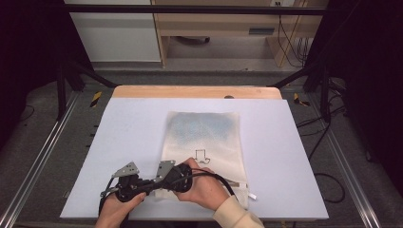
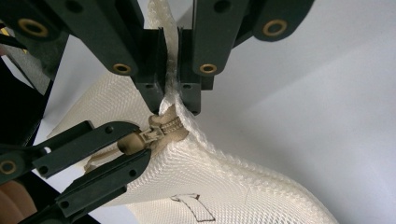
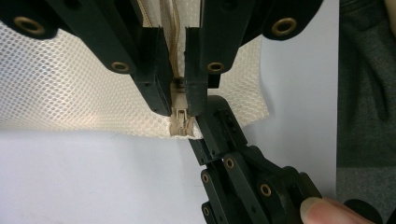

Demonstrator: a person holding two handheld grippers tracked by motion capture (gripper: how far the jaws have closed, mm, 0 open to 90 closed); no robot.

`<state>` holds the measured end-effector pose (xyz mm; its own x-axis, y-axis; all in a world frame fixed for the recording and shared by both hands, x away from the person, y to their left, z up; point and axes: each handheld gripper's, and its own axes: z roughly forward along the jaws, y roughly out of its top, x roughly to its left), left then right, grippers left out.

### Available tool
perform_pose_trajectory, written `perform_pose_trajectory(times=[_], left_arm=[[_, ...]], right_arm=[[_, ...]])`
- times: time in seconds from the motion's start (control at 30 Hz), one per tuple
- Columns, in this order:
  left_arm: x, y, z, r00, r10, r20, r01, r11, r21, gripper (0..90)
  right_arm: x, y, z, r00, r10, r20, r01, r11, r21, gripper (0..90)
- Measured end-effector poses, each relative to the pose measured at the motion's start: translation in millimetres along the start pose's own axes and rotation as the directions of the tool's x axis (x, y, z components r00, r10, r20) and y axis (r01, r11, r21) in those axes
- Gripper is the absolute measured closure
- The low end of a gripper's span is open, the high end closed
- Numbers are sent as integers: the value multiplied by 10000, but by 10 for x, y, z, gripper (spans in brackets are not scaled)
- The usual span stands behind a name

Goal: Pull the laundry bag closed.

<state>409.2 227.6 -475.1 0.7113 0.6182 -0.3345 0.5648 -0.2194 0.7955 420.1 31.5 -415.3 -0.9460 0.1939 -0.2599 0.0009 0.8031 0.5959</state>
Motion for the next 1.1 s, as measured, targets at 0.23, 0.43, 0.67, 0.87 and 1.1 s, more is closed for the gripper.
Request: perform_pose_trajectory(times=[0.23,0.43,0.67,0.87,1.1], left_arm=[[-18,9,-18,10000,17,77,-16,10000,-65,842],[-31,12,-20,9999,50,91,-50,10000,-30,842],[-53,29,-27,9996,182,236,-179,9998,-108,843],[-67,29,-18,9995,179,259,-178,9998,-64,843],[-38,28,-34,9985,-162,522,171,9997,-179,844]], right_arm=[[44,-93,-57,9994,-219,286,227,9994,-271,820],[65,-126,-70,9989,-303,353,314,9991,-287,820],[41,-178,-118,9996,-138,238,149,9989,-454,820],[55,-209,-136,9997,-109,240,121,9987,-493,820],[55,-233,-118,9996,-36,282,50,9987,-499,820]])
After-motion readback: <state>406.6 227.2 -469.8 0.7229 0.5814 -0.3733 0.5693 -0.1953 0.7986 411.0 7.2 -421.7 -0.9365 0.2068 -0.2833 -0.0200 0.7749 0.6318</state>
